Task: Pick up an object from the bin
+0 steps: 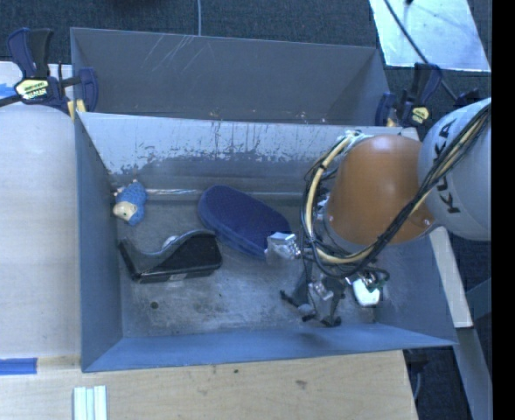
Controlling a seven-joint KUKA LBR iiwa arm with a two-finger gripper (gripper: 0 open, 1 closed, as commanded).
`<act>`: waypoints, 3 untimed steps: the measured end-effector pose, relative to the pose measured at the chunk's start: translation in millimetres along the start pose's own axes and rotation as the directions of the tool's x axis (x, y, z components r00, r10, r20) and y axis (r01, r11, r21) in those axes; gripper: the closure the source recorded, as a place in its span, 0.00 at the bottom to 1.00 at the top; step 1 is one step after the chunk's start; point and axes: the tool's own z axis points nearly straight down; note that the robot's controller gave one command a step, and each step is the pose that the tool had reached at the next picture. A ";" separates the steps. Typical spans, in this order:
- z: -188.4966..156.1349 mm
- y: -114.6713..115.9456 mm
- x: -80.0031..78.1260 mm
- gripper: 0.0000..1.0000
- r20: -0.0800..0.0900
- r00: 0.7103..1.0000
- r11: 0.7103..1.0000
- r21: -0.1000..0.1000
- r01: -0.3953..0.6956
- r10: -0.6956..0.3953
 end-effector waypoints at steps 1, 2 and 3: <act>36.5 -43.1 36.8 0.00 -0.004 0.998 0.998 0.001 -0.056 0.056; 35.5 -41.1 35.6 1.00 -0.004 0.999 0.999 0.001 -0.050 0.050; -63.9 -70.8 3.1 1.00 0.004 0.998 0.998 0.006 -0.066 0.066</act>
Offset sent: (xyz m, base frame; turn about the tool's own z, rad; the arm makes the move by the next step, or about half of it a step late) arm -0.0153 -0.0519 -0.0358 0.0485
